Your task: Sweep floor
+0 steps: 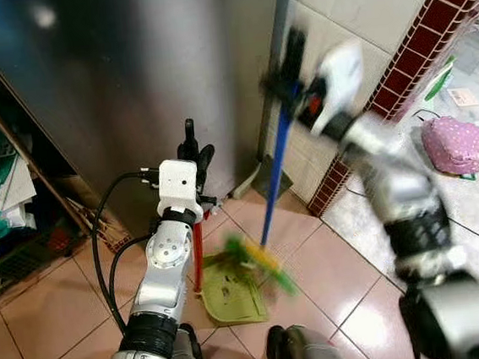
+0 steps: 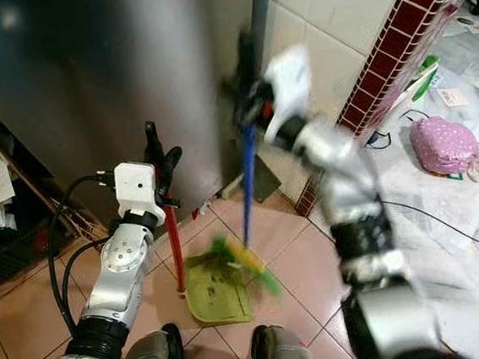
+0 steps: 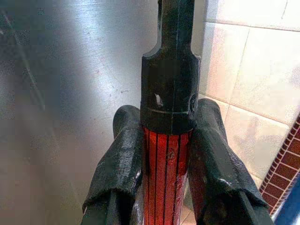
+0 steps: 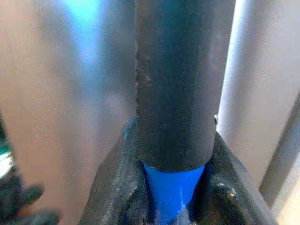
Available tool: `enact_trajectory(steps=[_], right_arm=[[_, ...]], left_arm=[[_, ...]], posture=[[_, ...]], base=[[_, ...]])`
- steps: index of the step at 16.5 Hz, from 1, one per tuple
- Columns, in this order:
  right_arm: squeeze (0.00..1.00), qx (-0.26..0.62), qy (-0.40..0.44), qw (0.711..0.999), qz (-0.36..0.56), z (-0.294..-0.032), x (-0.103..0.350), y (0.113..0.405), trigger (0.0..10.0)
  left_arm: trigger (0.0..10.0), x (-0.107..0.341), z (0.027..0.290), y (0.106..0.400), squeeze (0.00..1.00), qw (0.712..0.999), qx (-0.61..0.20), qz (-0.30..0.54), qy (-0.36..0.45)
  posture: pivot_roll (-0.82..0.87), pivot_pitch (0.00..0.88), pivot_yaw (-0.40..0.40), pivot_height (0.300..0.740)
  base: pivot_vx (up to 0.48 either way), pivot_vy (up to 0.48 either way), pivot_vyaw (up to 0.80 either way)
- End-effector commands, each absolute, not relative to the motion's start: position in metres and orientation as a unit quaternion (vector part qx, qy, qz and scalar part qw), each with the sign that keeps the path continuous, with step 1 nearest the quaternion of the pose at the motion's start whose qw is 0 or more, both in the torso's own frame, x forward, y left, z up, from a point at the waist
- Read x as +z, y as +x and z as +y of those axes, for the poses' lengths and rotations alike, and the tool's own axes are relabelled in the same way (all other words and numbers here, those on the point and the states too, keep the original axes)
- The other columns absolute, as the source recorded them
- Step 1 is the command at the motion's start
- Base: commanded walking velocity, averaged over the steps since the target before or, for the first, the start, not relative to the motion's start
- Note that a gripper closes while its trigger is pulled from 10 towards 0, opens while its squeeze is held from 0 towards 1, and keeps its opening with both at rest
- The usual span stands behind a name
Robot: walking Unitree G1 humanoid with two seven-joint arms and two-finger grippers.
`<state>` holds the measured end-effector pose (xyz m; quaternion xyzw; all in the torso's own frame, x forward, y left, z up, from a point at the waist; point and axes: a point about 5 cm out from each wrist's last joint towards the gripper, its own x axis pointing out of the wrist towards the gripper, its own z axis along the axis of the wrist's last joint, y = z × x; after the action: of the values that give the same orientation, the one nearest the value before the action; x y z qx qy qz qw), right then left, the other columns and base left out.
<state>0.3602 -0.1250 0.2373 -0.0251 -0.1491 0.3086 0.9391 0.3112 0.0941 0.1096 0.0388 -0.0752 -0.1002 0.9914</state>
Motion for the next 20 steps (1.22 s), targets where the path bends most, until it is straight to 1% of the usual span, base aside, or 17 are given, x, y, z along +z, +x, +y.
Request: enact_trajectory(steps=[1, 4, 6, 7, 9, 10, 12, 14, 16, 18, 19, 20], right_arm=[[0.00, 0.289, -0.039, 0.932, -0.214, -0.132, 0.265, 0.359, 10.0], [0.00, 0.257, -0.054, 0.936, -0.235, -0.141, 0.273, 0.362, 10.0], [0.00, 0.231, -0.078, 0.947, -0.210, -0.144, 0.251, 0.363, 10.0], [0.00, 0.221, -0.078, 0.954, -0.188, -0.142, 0.233, 0.362, 10.0], [0.00, 0.221, -0.097, 0.955, -0.173, -0.133, 0.208, 0.355, 10.0], [0.00, 0.226, -0.109, 0.953, -0.169, -0.126, 0.198, 0.351, 10.0], [0.00, 0.239, -0.094, 0.955, -0.151, -0.112, 0.179, 0.343, 10.0], [0.00, 0.254, -0.067, 0.957, -0.123, -0.102, 0.163, 0.340, 10.0], [0.00, 0.283, -0.034, 0.954, -0.096, -0.096, 0.157, 0.338, 10.0], [0.00, 0.334, -0.008, 0.939, -0.077, -0.095, 0.159, 0.335, 10.0], [0.00, 0.346, -0.005, 0.935, -0.074, -0.095, 0.160, 0.335, 10.0], [0.00, 0.387, 0.000, 0.919, -0.071, -0.097, 0.169, 0.333, 10.0]], left_arm=[[10.0, 0.112, 0.087, 0.312, 0.00, 0.989, -0.118, -0.082, 0.044], [10.0, 0.112, 0.086, 0.312, 0.00, 0.988, -0.121, -0.082, 0.046], [10.0, 0.111, 0.085, 0.313, 0.00, 0.988, -0.124, -0.083, 0.048], [10.0, 0.111, 0.085, 0.313, 0.00, 0.987, -0.125, -0.083, 0.049], [10.0, 0.111, 0.085, 0.313, 0.00, 0.987, -0.126, -0.080, 0.055], [10.0, 0.111, 0.087, 0.314, 0.00, 0.987, -0.121, -0.078, 0.067], [10.0, 0.114, 0.092, 0.315, 0.00, 0.990, -0.104, -0.077, 0.064], [10.0, 0.112, 0.094, 0.315, 0.00, 0.990, -0.105, -0.074, 0.062], [10.0, 0.111, 0.094, 0.315, 0.00, 0.990, -0.107, -0.073, 0.061], [10.0, 0.111, 0.093, 0.315, 0.00, 0.990, -0.108, -0.071, 0.061], [10.0, 0.111, 0.092, 0.315, 0.00, 0.990, -0.108, -0.071, 0.061], [10.0, 0.111, 0.092, 0.315, 0.00, 0.990, -0.108, -0.071, 0.060]], posture=[[-0.03, 0.183, -0.072, 0.740], [-0.03, 0.181, -0.069, 0.740], [-0.03, 0.179, -0.069, 0.740], [-0.03, 0.179, -0.069, 0.740], [-0.03, 0.176, -0.068, 0.740], [-0.03, 0.176, -0.068, 0.740], [-0.02, 0.172, -0.068, 0.740], [-0.01, 0.168, -0.067, 0.740], [-0.01, 0.164, -0.071, 0.740], [-0.01, 0.163, -0.074, 0.740], [-0.01, 0.163, -0.075, 0.740], [-0.02, 0.164, -0.076, 0.740]], base=[[0.000, 0.000, 0.00], [0.000, 0.000, 0.00], [0.000, 0.000, 0.00], [0.000, 0.000, 0.00], [0.000, 0.000, 0.00], [0.000, 0.000, 0.00], [0.000, 0.000, 0.00], [0.000, 0.000, 0.00], [0.000, 0.000, 0.00], [0.000, 0.000, 0.00], [0.000, 0.000, 0.00], [0.000, 0.000, 0.00]])
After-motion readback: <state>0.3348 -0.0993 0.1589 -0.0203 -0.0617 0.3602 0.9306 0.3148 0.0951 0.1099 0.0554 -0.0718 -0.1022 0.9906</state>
